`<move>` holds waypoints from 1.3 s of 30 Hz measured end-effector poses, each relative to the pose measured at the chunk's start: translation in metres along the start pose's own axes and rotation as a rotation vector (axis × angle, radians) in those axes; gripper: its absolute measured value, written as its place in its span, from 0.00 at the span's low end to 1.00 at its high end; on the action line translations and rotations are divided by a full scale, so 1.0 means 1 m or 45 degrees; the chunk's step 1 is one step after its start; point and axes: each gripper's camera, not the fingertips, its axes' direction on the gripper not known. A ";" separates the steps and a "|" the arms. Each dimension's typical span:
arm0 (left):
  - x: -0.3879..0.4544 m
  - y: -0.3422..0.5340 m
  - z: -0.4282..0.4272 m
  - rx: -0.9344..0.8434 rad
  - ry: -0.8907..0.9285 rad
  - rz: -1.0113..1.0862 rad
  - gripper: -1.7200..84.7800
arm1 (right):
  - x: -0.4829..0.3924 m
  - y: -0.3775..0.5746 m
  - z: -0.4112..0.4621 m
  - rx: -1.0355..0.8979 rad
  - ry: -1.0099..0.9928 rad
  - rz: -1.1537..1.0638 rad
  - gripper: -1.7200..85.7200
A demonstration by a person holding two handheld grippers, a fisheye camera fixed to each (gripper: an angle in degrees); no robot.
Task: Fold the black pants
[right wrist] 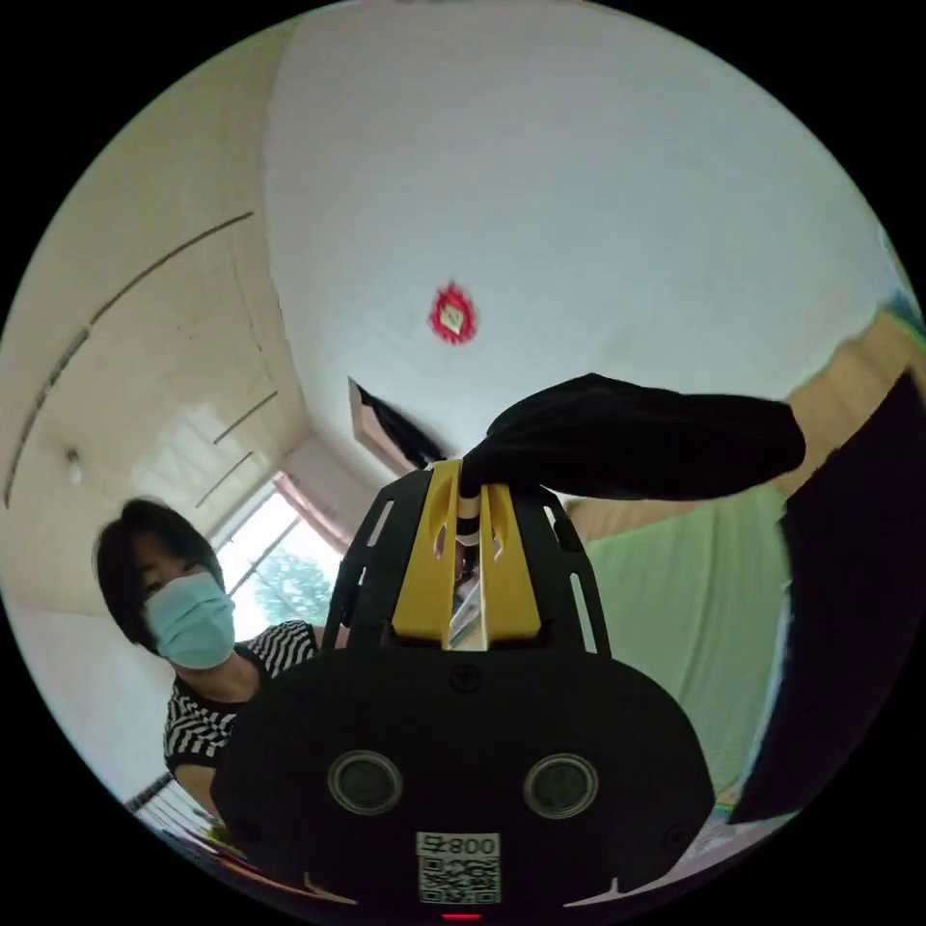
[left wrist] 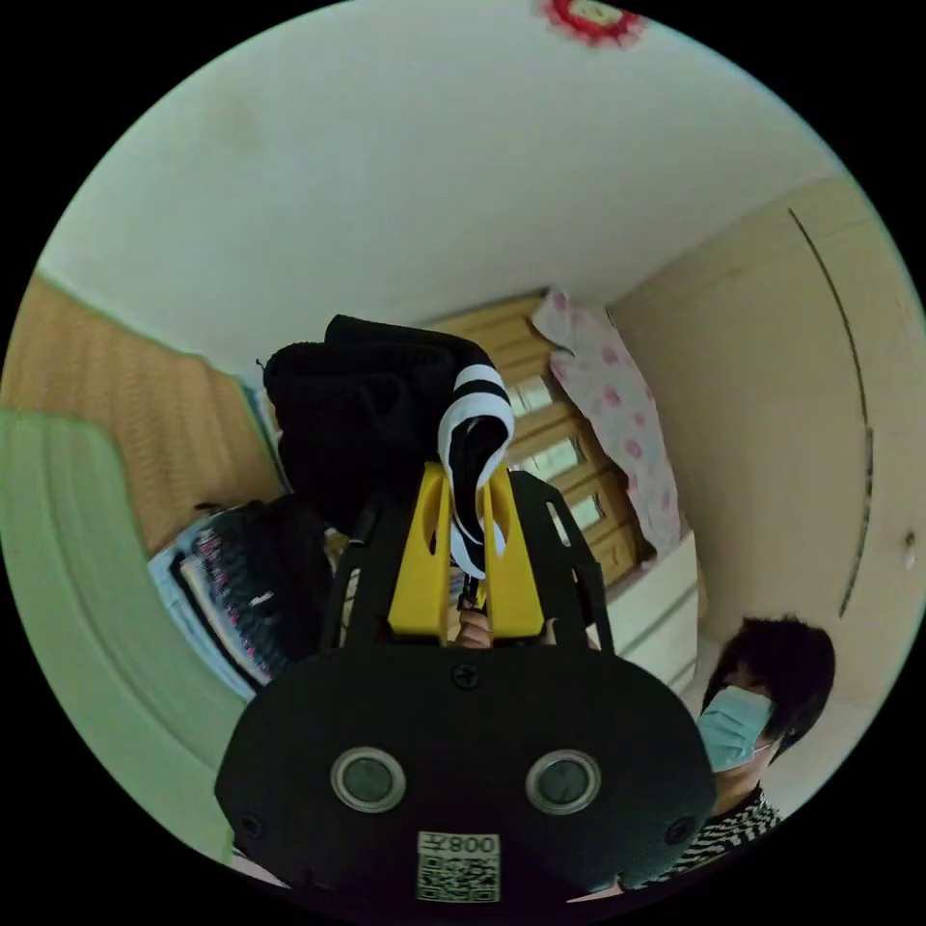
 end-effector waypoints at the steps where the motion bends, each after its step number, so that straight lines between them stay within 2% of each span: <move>1: -0.021 0.004 0.043 -0.081 0.047 0.042 0.09 | -0.025 0.000 -0.035 0.060 0.072 -0.060 0.02; 3: -0.062 0.020 0.100 -0.201 0.083 0.094 0.09 | -0.050 0.011 -0.081 0.126 0.174 -0.102 0.02; 5: -0.138 0.057 0.161 -0.362 0.045 0.101 0.09 | -0.058 0.035 -0.118 0.175 0.288 -0.079 0.02; 6: -0.162 0.069 0.173 -0.400 0.027 0.076 0.09 | -0.053 0.058 -0.140 0.213 0.351 -0.019 0.03; 8: -0.267 0.124 0.205 -0.548 -0.108 -0.047 0.09 | -0.027 0.098 -0.164 0.251 0.382 0.128 0.03; 11: -0.395 0.196 0.209 -0.724 -0.372 -0.261 0.09 | 0.034 0.178 -0.187 0.323 0.362 0.464 0.03; 12: -0.414 0.208 0.206 -0.734 -0.382 -0.271 0.09 | 0.055 0.208 -0.187 0.325 0.357 0.602 0.03; 14: -0.468 0.240 0.190 -0.684 -0.307 -0.287 0.09 | 0.069 0.240 -0.179 0.329 0.249 0.662 0.03; 16: -0.491 0.252 0.187 -0.717 -0.342 -0.220 0.09 | 0.067 0.260 -0.170 0.361 0.155 0.661 0.03; 21: -0.538 0.282 0.189 -0.837 -0.506 0.029 0.10 | 0.040 0.266 -0.161 0.362 0.155 0.610 0.03; 29: -0.659 0.366 0.113 -0.696 -0.445 -0.051 0.10 | -0.014 0.335 -0.168 0.418 0.163 0.705 0.03; 32: -0.669 0.391 0.070 -0.602 -0.539 0.083 0.08 | -0.057 0.347 -0.185 0.468 0.335 0.689 0.02; 35: -0.665 0.417 0.038 -0.475 -0.620 0.272 0.04 | -0.113 0.303 -0.185 0.435 0.604 0.490 0.02; 39: -0.678 0.452 0.042 -0.513 -0.588 0.432 0.03 | -0.151 0.184 -0.115 0.127 0.946 0.164 0.02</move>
